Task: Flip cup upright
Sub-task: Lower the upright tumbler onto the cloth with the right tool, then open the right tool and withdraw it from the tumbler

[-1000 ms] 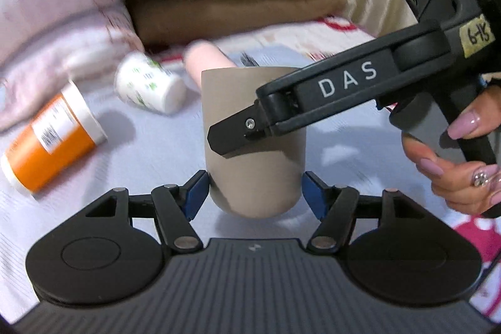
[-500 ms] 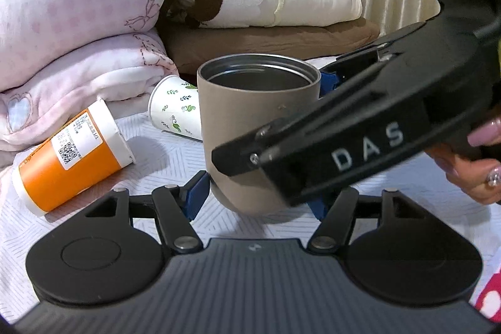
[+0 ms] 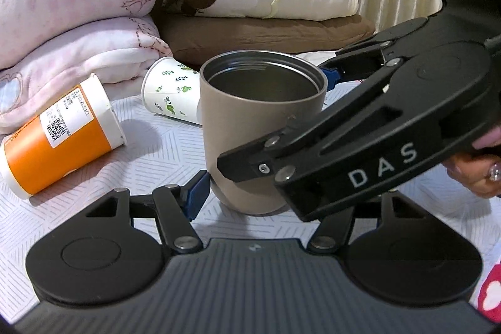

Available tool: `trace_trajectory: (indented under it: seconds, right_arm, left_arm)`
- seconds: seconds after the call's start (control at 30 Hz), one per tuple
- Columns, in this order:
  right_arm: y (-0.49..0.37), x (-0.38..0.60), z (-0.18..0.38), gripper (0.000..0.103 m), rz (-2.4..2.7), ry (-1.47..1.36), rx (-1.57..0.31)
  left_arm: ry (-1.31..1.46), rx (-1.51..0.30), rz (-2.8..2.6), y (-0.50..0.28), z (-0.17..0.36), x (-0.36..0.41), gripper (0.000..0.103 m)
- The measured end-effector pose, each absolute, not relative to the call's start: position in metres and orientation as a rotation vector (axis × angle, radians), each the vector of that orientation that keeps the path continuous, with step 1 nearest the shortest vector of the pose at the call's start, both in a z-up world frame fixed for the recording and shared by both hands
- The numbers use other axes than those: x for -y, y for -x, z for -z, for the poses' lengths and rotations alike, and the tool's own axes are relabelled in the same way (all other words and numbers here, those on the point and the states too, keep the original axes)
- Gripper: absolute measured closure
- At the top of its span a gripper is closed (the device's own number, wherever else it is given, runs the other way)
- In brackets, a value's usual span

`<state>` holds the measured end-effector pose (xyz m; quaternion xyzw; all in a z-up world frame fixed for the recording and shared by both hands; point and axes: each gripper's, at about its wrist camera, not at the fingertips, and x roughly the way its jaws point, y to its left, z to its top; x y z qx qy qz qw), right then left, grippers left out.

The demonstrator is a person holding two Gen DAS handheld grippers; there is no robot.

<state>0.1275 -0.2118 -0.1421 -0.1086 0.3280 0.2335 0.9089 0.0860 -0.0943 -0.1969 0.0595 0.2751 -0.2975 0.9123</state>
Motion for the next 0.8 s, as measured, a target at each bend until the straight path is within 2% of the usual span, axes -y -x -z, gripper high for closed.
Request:
trace_trajectory:
  seconds: [0.47, 0.67, 0.8]
  right_arm:
    - [-0.125, 0.212, 0.138, 0.021, -0.428, 0.161, -0.683]
    - [-0.109, 0.221, 0.127, 0.017, -0.381, 0.061, -0.658]
    - [-0.09, 0.225, 0.116, 0.017, -0.337, 0.031, -0.624]
  left_arm:
    - [-0.05, -0.645, 0.58, -0.088, 0.19, 0.087, 0.04]
    - [0.006, -0.7, 0.489, -0.078, 0.164, 0.066, 0.039]
    - [0.002, -0.674, 0.466, -0.066, 0.136, 0.057, 0.037]
